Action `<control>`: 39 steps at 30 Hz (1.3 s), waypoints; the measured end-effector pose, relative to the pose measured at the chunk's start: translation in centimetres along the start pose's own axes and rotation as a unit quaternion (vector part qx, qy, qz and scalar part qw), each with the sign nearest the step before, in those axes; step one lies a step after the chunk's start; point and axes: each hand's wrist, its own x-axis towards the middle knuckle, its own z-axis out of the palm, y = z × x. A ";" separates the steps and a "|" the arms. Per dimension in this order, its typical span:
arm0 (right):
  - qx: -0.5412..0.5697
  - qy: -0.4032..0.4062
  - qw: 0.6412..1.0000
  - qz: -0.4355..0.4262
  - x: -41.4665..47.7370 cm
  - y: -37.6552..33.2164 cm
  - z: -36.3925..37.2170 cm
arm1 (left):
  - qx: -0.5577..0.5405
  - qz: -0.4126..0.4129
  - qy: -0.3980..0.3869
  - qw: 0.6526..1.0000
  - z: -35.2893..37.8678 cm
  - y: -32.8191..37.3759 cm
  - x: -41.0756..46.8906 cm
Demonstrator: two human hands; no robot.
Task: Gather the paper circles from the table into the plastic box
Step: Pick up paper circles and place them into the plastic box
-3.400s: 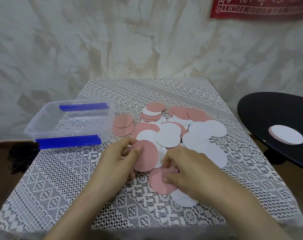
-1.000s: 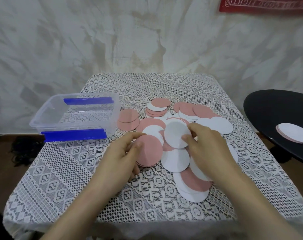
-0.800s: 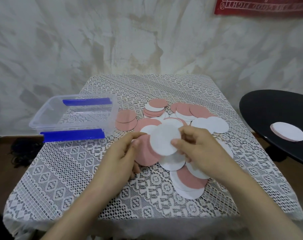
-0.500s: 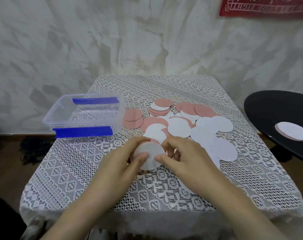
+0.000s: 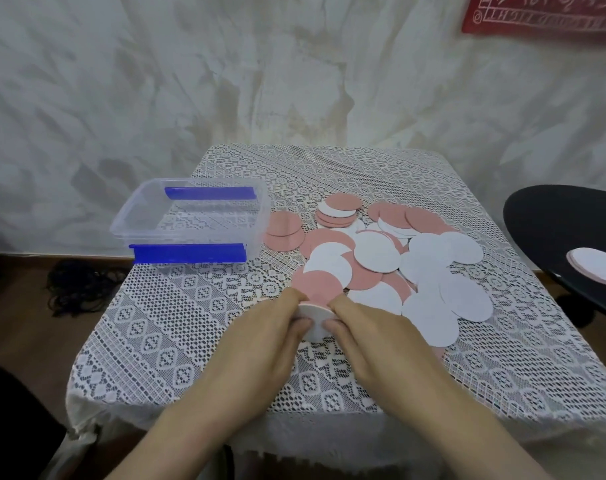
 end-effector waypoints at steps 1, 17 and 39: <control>-0.014 0.001 1.000 -0.001 0.1 -0.1 0.2 | 0.002 -0.001 -0.001 1.000 0.0 -0.1 -0.1; 0.110 0.016 0.994 -0.012 5.8 0.0 0.1 | -0.024 -0.100 0.012 0.995 -3.0 -2.5 2.3; 0.258 0.042 0.964 0.057 20.0 -6.6 -1.4 | 0.158 -0.231 0.172 0.945 -14.5 -11.3 6.0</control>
